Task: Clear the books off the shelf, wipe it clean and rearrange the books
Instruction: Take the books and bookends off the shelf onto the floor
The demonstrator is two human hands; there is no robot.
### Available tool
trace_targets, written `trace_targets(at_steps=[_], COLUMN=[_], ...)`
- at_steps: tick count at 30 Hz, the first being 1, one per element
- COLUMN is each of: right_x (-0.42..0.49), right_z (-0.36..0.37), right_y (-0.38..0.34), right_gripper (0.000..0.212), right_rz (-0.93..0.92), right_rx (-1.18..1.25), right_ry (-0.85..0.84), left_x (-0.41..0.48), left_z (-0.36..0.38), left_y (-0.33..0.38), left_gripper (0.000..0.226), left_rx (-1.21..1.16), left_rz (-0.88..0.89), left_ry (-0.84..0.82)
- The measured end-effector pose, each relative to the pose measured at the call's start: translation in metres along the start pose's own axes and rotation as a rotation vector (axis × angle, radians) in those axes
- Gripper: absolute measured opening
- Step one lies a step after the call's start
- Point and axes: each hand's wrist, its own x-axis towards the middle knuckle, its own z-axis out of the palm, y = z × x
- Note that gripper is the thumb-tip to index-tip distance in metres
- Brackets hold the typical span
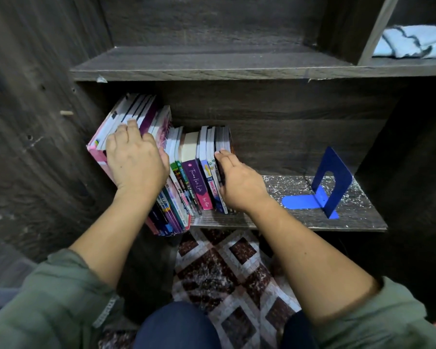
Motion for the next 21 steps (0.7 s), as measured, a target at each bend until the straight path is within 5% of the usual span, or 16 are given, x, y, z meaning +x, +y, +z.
trace_targets(at_steps=[17,21], right_x=[0.001,0.006], right_z=[0.01,0.017], right_y=[-0.004,0.002], right_gripper=[0.084,0.069], right_rz=[0.039,-0.005], right_rx=[0.037,-0.205], right_ry=[-0.008,0.071], left_x=[0.001,0.001], left_z=[0.003,0.003], left_y=[0.0,0.0], left_gripper=[0.037,0.037], left_rx=[0.02,0.016], left_rz=[0.01,0.009], left_ry=[-0.009,0.003])
